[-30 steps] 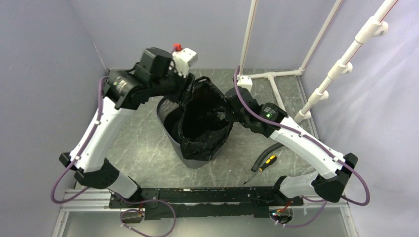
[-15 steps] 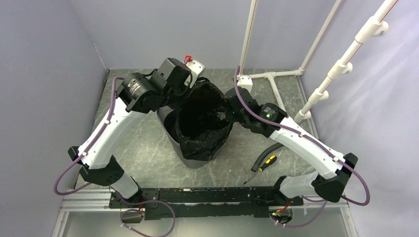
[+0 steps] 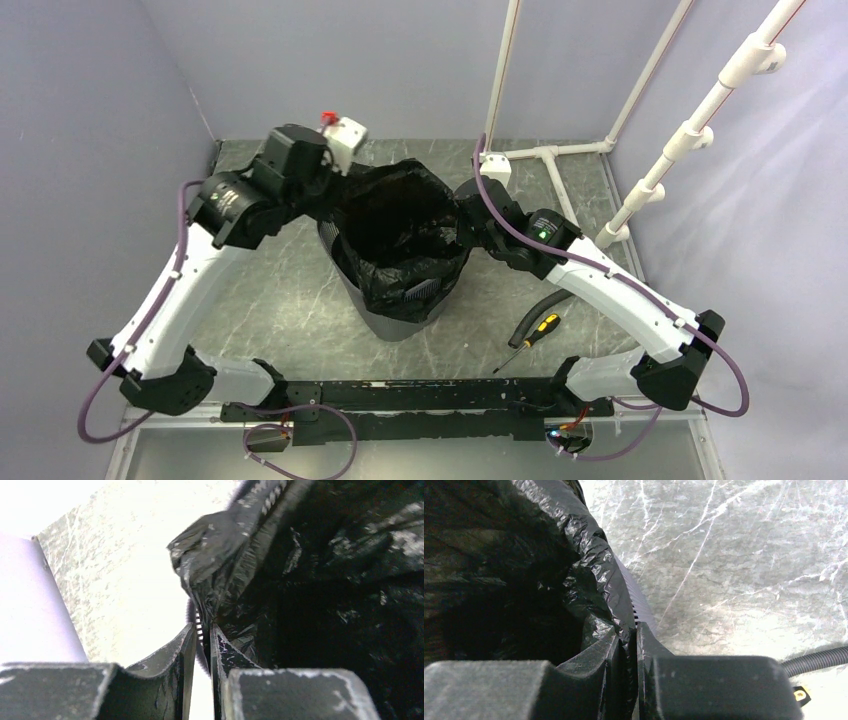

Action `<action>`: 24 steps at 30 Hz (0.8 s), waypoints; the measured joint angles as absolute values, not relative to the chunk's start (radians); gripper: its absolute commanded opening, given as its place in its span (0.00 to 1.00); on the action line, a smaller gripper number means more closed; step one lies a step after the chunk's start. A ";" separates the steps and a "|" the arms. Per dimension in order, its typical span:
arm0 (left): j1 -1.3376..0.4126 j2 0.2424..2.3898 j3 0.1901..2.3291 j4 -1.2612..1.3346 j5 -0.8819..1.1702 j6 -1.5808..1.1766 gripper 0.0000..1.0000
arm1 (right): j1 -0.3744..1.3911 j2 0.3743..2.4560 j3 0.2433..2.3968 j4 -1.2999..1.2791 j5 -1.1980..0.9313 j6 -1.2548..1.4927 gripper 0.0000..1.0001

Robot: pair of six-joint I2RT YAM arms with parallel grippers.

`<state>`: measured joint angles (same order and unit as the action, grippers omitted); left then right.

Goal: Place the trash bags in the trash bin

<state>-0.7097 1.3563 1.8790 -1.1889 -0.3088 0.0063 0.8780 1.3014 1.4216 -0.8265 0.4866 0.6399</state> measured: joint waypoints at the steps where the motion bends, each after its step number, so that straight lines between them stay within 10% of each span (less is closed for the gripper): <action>1: -0.671 1.336 1.857 -1.171 -0.282 0.007 0.21 | 0.878 1.300 1.420 -0.825 0.486 0.640 0.00; 12: -0.393 1.257 1.652 -0.999 -0.011 -0.068 0.26 | 0.878 1.300 1.419 -0.822 0.481 0.639 0.00; 24: -0.251 1.235 1.584 -0.966 0.183 -0.124 0.70 | 0.878 1.300 1.419 -0.822 0.478 0.634 0.00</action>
<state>-0.2508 1.2354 1.5845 -0.9657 0.1825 -0.1238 0.8780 1.2999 1.4193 -0.8215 0.4778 0.6342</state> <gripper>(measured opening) 0.635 0.167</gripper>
